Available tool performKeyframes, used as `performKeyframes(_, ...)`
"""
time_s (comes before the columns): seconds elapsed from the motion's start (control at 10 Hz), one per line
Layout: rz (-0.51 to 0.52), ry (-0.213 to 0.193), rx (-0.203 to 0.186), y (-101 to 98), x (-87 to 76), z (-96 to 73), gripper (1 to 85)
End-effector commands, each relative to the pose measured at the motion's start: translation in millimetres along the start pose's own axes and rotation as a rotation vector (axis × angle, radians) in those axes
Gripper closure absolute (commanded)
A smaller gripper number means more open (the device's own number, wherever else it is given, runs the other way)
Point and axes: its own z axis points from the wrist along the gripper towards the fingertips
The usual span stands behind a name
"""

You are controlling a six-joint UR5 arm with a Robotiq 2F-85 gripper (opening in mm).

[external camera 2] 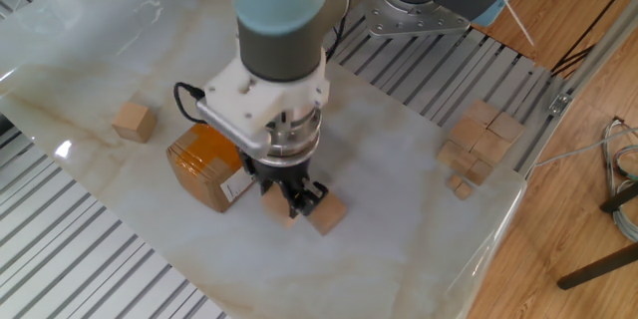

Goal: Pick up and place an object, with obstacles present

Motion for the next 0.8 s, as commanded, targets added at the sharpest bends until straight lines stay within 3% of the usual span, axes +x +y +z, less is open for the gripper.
performKeyframes(0.0, 0.058, 0.029, -0.040, 11.9, 4.9, 5.3, 84.3)
performKeyframes(0.1, 0.093, 0.009, -0.053, 21.0, -11.5, 23.5, 84.3)
performKeyframes(0.2, 0.094, -0.024, -0.040, 25.6, -30.5, 41.7, 84.3)
performKeyframes(0.3, 0.093, -0.033, -0.029, 26.5, -37.0, 50.5, 84.3)
performKeyframes(0.6, 0.115, 0.002, -0.040, 29.2, -26.6, 44.5, 84.3)
performKeyframes(0.7, 0.124, -0.006, -0.068, 36.4, -29.2, 44.1, 84.3)
